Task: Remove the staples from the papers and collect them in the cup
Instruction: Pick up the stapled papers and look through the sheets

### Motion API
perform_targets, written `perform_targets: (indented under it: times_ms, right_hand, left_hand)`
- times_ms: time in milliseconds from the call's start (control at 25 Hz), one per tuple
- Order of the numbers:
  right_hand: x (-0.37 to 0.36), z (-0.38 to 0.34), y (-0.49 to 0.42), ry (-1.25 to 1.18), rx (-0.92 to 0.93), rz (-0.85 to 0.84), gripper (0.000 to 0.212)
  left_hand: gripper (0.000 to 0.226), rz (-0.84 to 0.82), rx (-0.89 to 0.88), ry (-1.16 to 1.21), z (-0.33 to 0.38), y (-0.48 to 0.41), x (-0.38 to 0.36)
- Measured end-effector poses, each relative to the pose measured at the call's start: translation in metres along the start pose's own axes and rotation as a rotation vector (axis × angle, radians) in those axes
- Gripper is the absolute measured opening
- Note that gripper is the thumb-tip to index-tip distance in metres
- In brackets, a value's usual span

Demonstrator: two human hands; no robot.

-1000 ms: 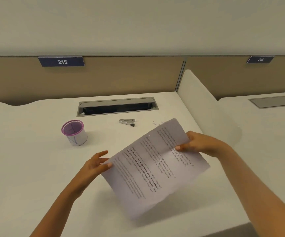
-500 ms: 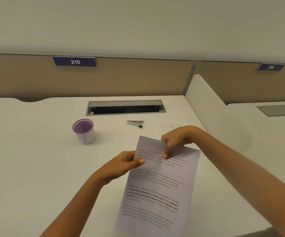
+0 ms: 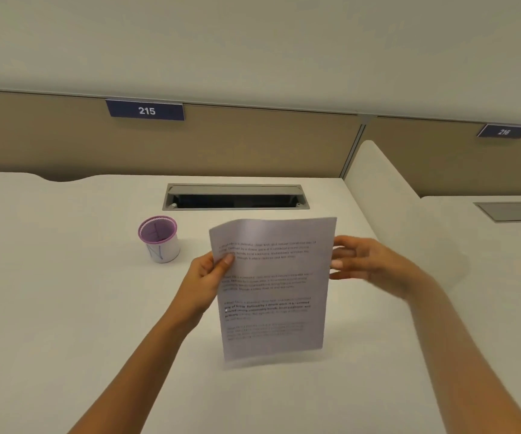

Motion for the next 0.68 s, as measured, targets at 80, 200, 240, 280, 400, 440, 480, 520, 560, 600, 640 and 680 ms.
perform_targets:
  times_ms: [80, 200, 240, 280, 400, 440, 480, 520, 560, 600, 640, 680]
  right_hand:
    - [-0.019, 0.036, 0.003, -0.141, 0.119, 0.075, 0.046]
    - [-0.045, 0.065, -0.002, -0.179, 0.181, 0.239, 0.031]
    - [-0.048, 0.068, -0.003, -0.179, 0.196, 0.299, 0.029]
    - [-0.049, 0.070, -0.003, -0.190, 0.209, 0.345, 0.028]
    - [-0.047, 0.083, 0.000, -0.239, 0.219, 0.399, 0.030]
    - [-0.047, 0.090, 0.001, -0.243, 0.203, 0.403, 0.032]
    - [-0.049, 0.097, 0.002, -0.245, 0.179, 0.407, 0.035]
    - [-0.050, 0.104, 0.002, -0.244, 0.153, 0.416, 0.037]
    - [-0.052, 0.110, 0.003, -0.246, 0.134, 0.432, 0.036]
    - [-0.053, 0.114, 0.003, -0.250, 0.123, 0.453, 0.033]
    - [-0.053, 0.115, 0.002, -0.256, 0.120, 0.469, 0.029]
    - [-0.054, 0.115, 0.001, -0.259, 0.119, 0.480, 0.026]
  left_hand:
    - [0.026, 0.014, -0.040, -0.035, 0.011, -0.005, -0.002]
    - [0.025, 0.004, -0.100, -0.092, 0.023, -0.009, -0.014]
    - [0.025, 0.004, -0.119, -0.103, 0.026, -0.009, -0.017]
    - [0.026, 0.000, -0.133, -0.110, 0.029, -0.009, -0.020]
    - [0.030, -0.069, -0.155, -0.157, 0.024, -0.005, -0.028]
    - [0.031, -0.100, -0.151, -0.177, 0.018, -0.003, -0.031]
    - [0.032, -0.125, -0.144, -0.187, 0.010, 0.000, -0.032]
    - [0.032, -0.140, -0.137, -0.194, 0.002, 0.003, -0.033]
    - [0.033, -0.144, -0.130, -0.198, -0.003, 0.005, -0.035]
    - [0.035, -0.140, -0.121, -0.199, -0.007, 0.006, -0.036]
    - [0.037, -0.130, -0.113, -0.202, -0.008, 0.006, -0.038]
    - [0.040, -0.117, -0.105, -0.211, -0.007, 0.004, -0.039]
Point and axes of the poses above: each hand's wrist, its own y-axis away from the middle knuckle, its own x-axis out of the back of the hand, z = x × y, the point moved 3 cm from there along -y, towards the middle knuckle, and after that the axes turned 6 degrees about -y, right-handed, at the moved point
